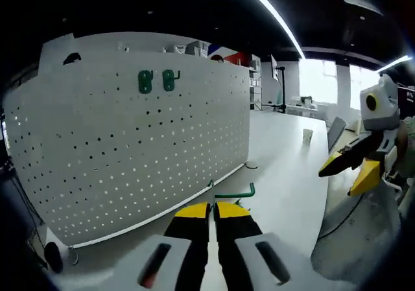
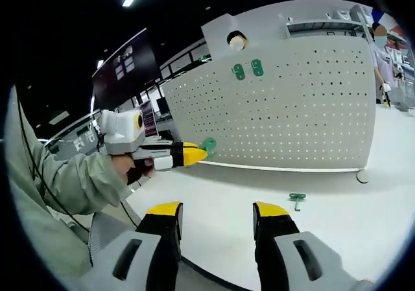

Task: Insert the hook assembly into the mounting plate slot until the hook locks in place.

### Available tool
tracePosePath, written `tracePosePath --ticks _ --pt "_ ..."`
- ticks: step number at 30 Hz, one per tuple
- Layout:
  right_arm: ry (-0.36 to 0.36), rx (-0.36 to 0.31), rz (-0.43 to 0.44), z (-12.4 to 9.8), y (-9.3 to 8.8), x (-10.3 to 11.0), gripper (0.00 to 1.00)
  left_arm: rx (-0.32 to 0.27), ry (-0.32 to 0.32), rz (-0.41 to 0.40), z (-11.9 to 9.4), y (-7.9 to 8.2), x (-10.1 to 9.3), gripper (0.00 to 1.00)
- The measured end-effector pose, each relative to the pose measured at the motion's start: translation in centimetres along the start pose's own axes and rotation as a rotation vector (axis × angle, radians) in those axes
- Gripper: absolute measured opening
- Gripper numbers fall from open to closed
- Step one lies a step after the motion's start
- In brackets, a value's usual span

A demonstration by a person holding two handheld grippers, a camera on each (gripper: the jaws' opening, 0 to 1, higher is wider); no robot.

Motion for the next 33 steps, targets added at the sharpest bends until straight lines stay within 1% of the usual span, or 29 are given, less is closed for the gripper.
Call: tracePosePath --ticks 2,6,8,9,10,12,13,15,18,24,30,33 --pt "0.002 -0.002 0.003 0.1 0.0 -0.1 0.42 -0.011 0.012 -0.013 -0.4 0.2 0.1 0.02" --pt "0.005 -0.002 0.002 0.2 0.1 -0.1 0.42 -0.027 0.030 -0.033 -1.0 0.2 0.1 0.02" --pt "0.006 0.000 -0.009 0.3 0.1 0.0 0.42 -0.047 0.033 -0.064 -1.3 0.0 0.0 0.03" --pt "0.010 0.000 -0.008 0.4 0.1 0.1 0.42 -0.061 0.028 -0.105 -1.4 -0.1 -0.2 0.03" --pt "0.014 -0.001 -0.002 0.4 0.0 0.1 0.42 -0.061 0.024 -0.123 -1.5 -0.4 -0.3 0.03" --pt "0.018 0.001 -0.004 0.6 0.0 0.2 0.42 -0.054 0.029 -0.110 -1.7 -1.0 -0.6 0.03" --pt "0.020 0.003 -0.007 0.6 0.0 0.3 0.42 -0.051 0.032 -0.119 -1.8 -1.3 -0.7 0.03" --pt "0.026 0.005 -0.003 0.7 -0.1 0.4 0.42 -0.050 0.029 -0.142 -1.9 -1.7 -0.9 0.03" --pt "0.028 0.009 -0.005 0.8 -0.1 0.4 0.42 -0.052 0.037 -0.142 -2.2 -1.9 -1.1 0.03" --pt "0.040 0.000 0.001 1.0 0.3 0.5 0.41 -0.074 0.047 -0.154 -2.7 -1.5 -1.4 0.02" --pt "0.058 -0.012 -0.001 1.4 0.9 0.9 0.41 -0.108 0.038 -0.159 -3.0 -0.8 -1.9 0.02" --pt "0.073 -0.031 0.001 1.5 1.6 1.3 0.39 -0.137 0.040 -0.144 -3.3 -0.3 -2.1 0.02"
Point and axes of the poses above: the point that each gripper's makers call its tool centre point, and the gripper's own axes: z roughly forward along the fingers, x roughly to its left, y roughly out of its top, the point moved 4 cm from there along -z, roughly backward along the fingers, and after that the axes turned 3 degrees about y, right-handed, at the moved point
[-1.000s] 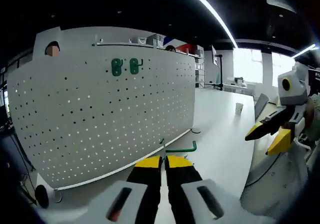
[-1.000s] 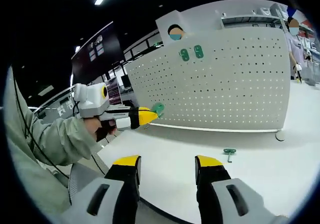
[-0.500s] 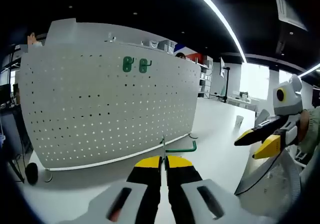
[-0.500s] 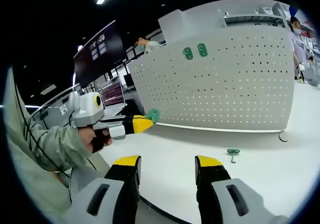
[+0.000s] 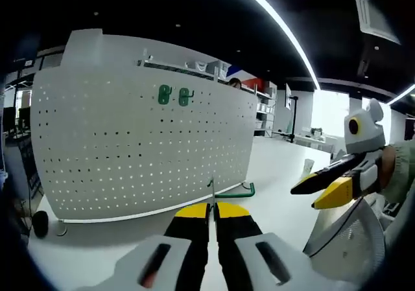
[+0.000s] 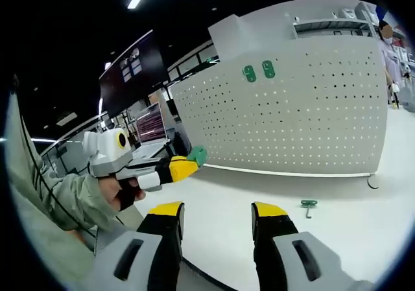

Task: Insert the hook assembly into the mounting plate slot until the hook locks in place.

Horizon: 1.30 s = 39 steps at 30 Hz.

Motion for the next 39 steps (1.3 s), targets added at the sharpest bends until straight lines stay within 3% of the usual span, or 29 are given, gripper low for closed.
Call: tracePosePath --ticks 5,14,24,39 --pt "0.028 -0.041 -0.002 0.2 1.4 0.7 0.35 -0.044 -0.006 0.014 -0.2 1.1 -0.3 0.02" --pt "0.062 -0.080 -0.010 0.8 3.1 1.7 0.31 -0.070 -0.024 0.023 -0.3 2.1 -0.8 0.02" --pt "0.118 -0.181 0.042 0.9 5.5 2.9 0.25 -0.110 -0.058 0.031 -0.5 3.4 -2.0 0.03" --pt "0.135 -0.252 0.086 1.3 6.9 3.5 0.19 -0.164 -0.113 0.038 -1.0 4.7 -4.0 0.03"
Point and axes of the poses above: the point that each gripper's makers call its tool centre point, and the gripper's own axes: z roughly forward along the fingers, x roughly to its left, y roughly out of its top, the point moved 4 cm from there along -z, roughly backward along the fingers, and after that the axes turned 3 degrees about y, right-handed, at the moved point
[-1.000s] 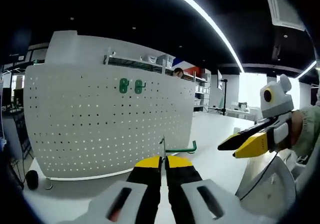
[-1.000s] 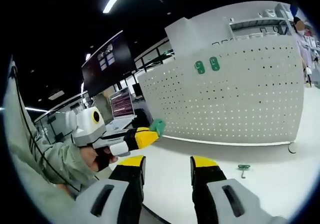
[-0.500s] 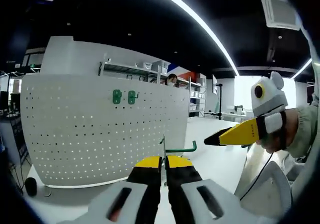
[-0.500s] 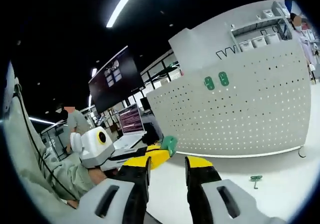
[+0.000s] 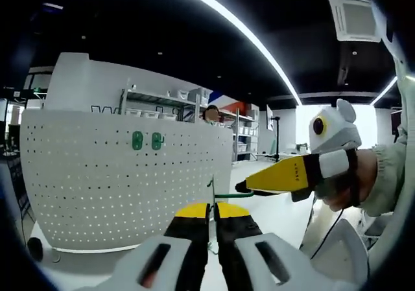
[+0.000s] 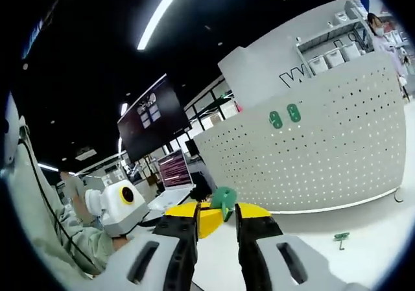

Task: Insert the hook assembly into the mounting plate slot until the hook locks in place.

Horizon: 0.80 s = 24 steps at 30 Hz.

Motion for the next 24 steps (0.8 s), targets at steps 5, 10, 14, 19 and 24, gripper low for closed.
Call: tracePosePath --ticks 5,10,14,19,24 --pt "0.004 -0.002 0.020 0.2 -0.1 0.0 0.17 -0.007 0.000 0.021 -0.1 -0.1 -0.3 0.03" --pt "0.003 -0.005 0.032 0.4 -0.2 0.0 0.16 -0.015 -0.008 0.024 -0.1 0.0 -0.5 0.03" --pt "0.005 -0.009 0.038 0.5 -0.2 -0.1 0.14 -0.023 -0.014 0.015 -0.1 0.2 -0.7 0.03" --pt "0.011 -0.010 0.051 0.8 -0.3 0.0 0.13 -0.031 -0.016 0.013 -0.2 0.4 -1.0 0.03" --pt "0.011 -0.011 0.058 0.8 -0.4 0.1 0.11 -0.040 -0.018 0.007 -0.2 0.6 -1.2 0.03"
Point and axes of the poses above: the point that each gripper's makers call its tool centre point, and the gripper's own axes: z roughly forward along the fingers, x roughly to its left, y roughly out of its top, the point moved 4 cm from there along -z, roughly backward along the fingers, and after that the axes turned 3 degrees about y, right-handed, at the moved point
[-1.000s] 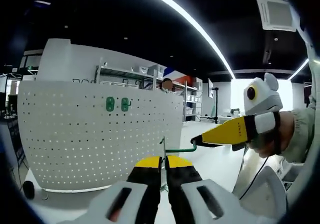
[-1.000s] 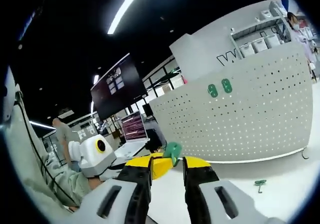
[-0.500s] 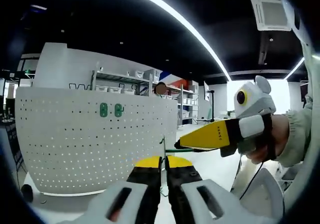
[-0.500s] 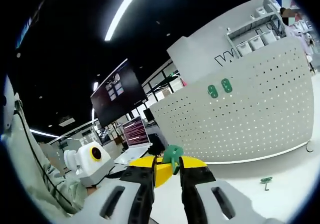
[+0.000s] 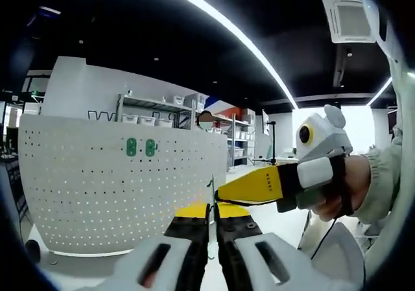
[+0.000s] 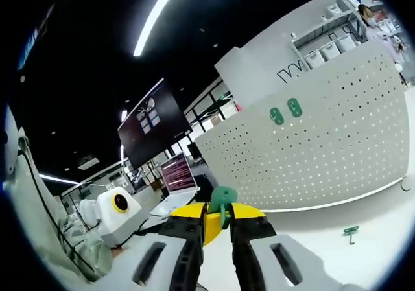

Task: Insert the hook assembly into the mounting plate slot until the hook locks in place.

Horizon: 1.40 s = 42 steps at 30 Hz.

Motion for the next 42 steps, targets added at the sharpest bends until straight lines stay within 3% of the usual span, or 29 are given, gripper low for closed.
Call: tracePosePath --ticks 19,28,42 --pt "-0.026 -0.004 -0.097 -0.1 0.2 0.3 0.01 -0.001 0.000 -0.014 -0.1 0.2 -0.3 0.03" --pt "-0.030 -0.012 -0.063 -0.4 0.4 0.1 0.01 0.000 -0.006 0.036 0.0 0.3 -0.6 0.05" --pt "-0.071 -0.045 -0.042 -0.8 0.8 -1.4 0.01 0.072 -0.001 0.049 -0.4 -1.0 -0.7 0.21"
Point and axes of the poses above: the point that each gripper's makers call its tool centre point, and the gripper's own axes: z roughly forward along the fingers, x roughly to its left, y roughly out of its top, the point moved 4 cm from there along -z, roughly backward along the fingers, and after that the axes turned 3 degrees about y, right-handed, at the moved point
